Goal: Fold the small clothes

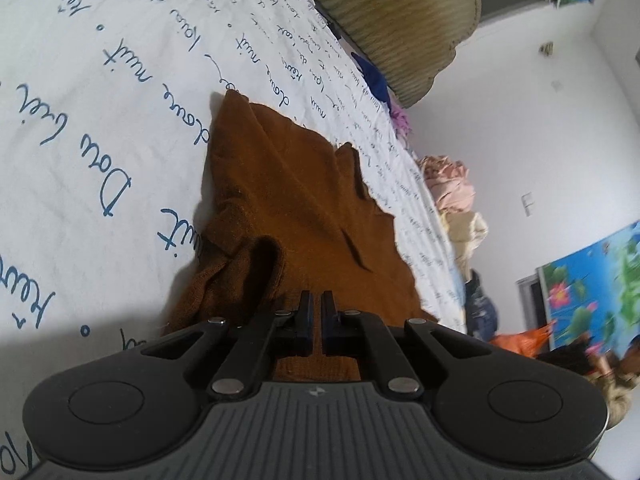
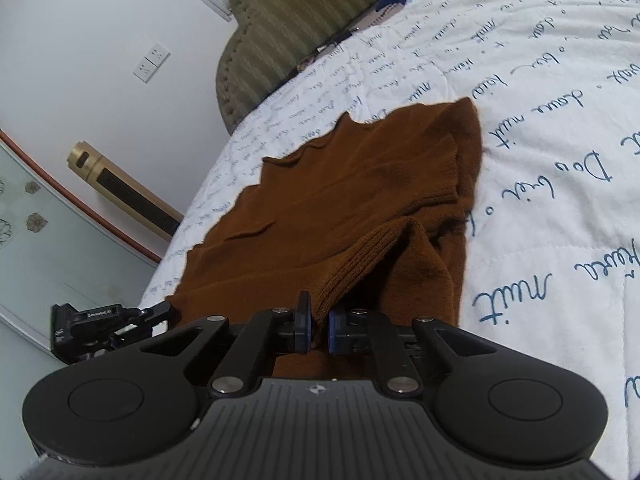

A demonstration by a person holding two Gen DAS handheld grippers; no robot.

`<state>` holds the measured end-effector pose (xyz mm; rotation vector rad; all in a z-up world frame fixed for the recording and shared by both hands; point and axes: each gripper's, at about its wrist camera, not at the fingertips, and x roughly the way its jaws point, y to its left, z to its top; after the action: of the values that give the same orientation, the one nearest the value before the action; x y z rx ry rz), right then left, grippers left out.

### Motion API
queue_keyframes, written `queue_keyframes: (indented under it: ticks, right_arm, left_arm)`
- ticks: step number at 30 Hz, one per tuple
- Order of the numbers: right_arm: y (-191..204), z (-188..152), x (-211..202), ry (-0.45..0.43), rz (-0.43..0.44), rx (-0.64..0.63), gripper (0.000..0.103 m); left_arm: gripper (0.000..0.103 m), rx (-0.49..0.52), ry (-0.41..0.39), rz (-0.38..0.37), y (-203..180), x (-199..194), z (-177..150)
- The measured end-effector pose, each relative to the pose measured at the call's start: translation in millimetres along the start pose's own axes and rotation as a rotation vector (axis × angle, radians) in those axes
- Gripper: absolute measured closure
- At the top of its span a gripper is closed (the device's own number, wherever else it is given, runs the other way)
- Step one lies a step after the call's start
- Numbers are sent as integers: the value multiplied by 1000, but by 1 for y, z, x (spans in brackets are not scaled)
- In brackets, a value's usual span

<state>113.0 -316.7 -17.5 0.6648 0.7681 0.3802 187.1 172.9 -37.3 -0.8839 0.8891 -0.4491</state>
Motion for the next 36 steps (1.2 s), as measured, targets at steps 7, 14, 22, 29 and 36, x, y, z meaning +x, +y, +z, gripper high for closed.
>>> queue_keyframes:
  ticks: [7, 14, 22, 29, 36]
  right_arm:
    - [3, 1, -4, -9, 2, -2, 85]
    - [1, -7, -3, -9, -32, -16, 54]
    - [0, -11, -8, -12, -30, -8, 52]
    - [-9, -14, -24, -32, -39, 30, 52]
    - [-12, -16, -22, -41, -34, 52, 52]
  left_arm:
    - [99, -39, 13, 35, 11, -5, 4]
    - [81, 40, 38, 95, 8, -9, 4]
    - [16, 209, -24, 154, -19, -20, 2]
    - [17, 204, 34, 94, -28, -9, -1]
    - [58, 247, 103, 113, -37, 7, 0]
